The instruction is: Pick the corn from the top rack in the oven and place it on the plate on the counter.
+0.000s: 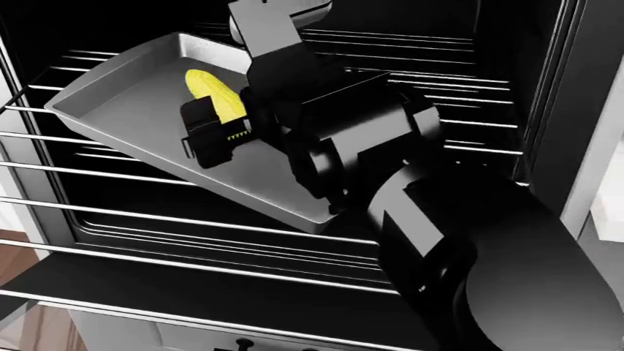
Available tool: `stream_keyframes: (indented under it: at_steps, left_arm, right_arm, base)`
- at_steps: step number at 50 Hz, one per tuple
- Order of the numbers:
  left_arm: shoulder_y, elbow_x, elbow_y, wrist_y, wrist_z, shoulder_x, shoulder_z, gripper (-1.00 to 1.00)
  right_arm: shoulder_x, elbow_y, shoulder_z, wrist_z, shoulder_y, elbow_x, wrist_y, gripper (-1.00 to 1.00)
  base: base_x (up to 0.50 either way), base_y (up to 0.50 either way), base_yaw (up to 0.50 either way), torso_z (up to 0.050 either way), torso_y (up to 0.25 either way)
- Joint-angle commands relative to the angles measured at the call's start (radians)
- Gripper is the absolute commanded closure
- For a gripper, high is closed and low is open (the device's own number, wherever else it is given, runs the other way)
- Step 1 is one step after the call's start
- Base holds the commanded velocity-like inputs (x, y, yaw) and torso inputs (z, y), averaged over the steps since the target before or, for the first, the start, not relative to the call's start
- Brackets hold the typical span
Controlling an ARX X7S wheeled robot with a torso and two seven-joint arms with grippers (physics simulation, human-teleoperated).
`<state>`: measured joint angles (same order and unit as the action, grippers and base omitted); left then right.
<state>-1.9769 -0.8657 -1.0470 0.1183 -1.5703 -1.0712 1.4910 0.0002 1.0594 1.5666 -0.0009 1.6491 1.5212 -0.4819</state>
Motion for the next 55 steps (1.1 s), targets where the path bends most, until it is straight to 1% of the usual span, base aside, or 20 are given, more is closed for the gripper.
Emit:
stream_keyframes:
  at_steps: [1, 4, 7, 18, 28, 31, 38, 55]
  left_arm:
    - [0.082, 0.052, 0.000, 0.008, 0.000, -0.008, -0.023, -1.00]
    - [0.084, 0.057, 0.000, 0.014, 0.000, -0.014, -0.015, -1.00]
    - [0.083, 0.062, 0.000, 0.019, 0.000, -0.018, -0.008, -1.00]
    - [0.111, 0.072, 0.000, 0.012, 0.000, -0.014, -0.028, -1.00]
    - [0.146, 0.100, 0.000, 0.030, 0.000, -0.032, -0.040, -1.00]
    - [0.163, 0.100, 0.000, 0.031, 0.000, -0.023, -0.058, -1.00]
    - [0.147, 0.092, 0.000, 0.023, 0.000, -0.019, -0.055, -1.00]
    - [0.170, 0.109, 0.000, 0.024, 0.000, -0.019, -0.063, -1.00]
  right_arm:
    - [0.000, -0.021, -0.004, 0.001, -0.016, -0.032, -0.034, -1.00]
    - [0.000, -0.017, -0.005, 0.005, -0.017, -0.021, -0.036, -1.00]
    - [0.000, -0.002, -0.006, 0.024, -0.013, 0.036, -0.035, -1.00]
    - [0.000, 0.000, 0.002, 0.040, -0.006, 0.047, -0.041, -1.00]
    - [0.000, 0.010, 0.002, 0.077, -0.019, 0.028, -0.064, -1.00]
    - [0.000, 0.019, 0.002, 0.085, -0.020, 0.030, -0.067, -1.00]
    - [0.000, 0.022, 0.001, 0.088, -0.020, 0.025, -0.076, -1.00]
    - [0.000, -0.012, 0.000, 0.113, -0.022, 0.005, -0.103, -1.00]
  base:
    - [0.00, 0.00, 0.00, 0.000, 0.000]
    - [0.00, 0.00, 0.00, 0.000, 0.000]
    - [0.00, 0.00, 0.00, 0.000, 0.000]
    - [0.00, 0.00, 0.00, 0.000, 0.000]
    - [0.00, 0.00, 0.00, 0.000, 0.000]
    - [0.00, 0.00, 0.00, 0.000, 0.000]
    - [0.00, 0.00, 0.00, 0.000, 0.000]
    - [0.00, 0.00, 0.00, 0.000, 0.000]
